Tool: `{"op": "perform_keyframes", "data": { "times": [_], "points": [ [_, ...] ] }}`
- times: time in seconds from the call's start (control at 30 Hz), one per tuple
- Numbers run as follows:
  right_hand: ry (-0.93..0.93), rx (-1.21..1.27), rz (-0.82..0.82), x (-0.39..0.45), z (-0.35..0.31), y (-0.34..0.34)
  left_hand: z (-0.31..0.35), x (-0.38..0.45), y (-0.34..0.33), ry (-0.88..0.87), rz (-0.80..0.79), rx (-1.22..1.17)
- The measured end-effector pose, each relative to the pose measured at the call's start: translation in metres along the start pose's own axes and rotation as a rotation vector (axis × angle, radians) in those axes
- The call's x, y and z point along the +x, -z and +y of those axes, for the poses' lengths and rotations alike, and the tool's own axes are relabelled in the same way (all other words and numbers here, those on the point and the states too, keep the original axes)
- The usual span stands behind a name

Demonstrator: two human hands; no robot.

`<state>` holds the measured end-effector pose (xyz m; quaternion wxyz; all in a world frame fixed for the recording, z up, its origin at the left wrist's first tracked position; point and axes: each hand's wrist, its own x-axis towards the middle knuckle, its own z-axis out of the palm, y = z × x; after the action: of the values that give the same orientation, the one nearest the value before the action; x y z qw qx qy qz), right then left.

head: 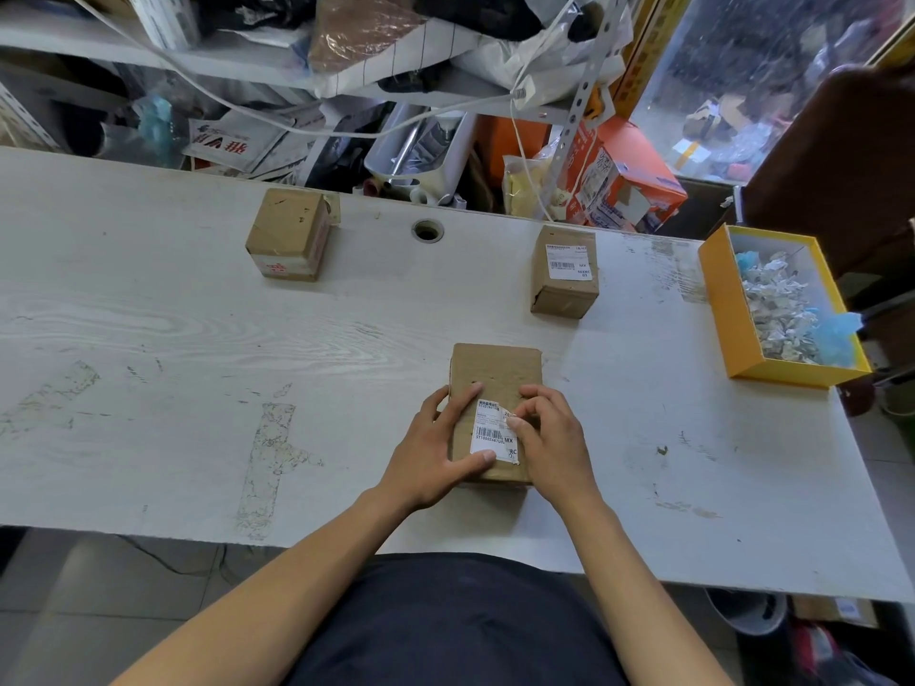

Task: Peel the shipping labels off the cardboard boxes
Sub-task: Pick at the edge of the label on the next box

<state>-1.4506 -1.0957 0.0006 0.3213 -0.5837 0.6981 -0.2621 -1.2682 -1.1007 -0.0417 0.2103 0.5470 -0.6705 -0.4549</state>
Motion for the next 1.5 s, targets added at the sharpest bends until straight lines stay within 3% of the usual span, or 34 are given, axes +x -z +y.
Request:
{"op": "perform_keyframes", "data": {
  "times": [1.5],
  "points": [
    [-0.014, 0.055, -0.013, -0.0013, -0.0018, 0.0041, -0.0013, 0.0000, -0.0010, -0.024, 0.009, -0.043]
  ]
}}
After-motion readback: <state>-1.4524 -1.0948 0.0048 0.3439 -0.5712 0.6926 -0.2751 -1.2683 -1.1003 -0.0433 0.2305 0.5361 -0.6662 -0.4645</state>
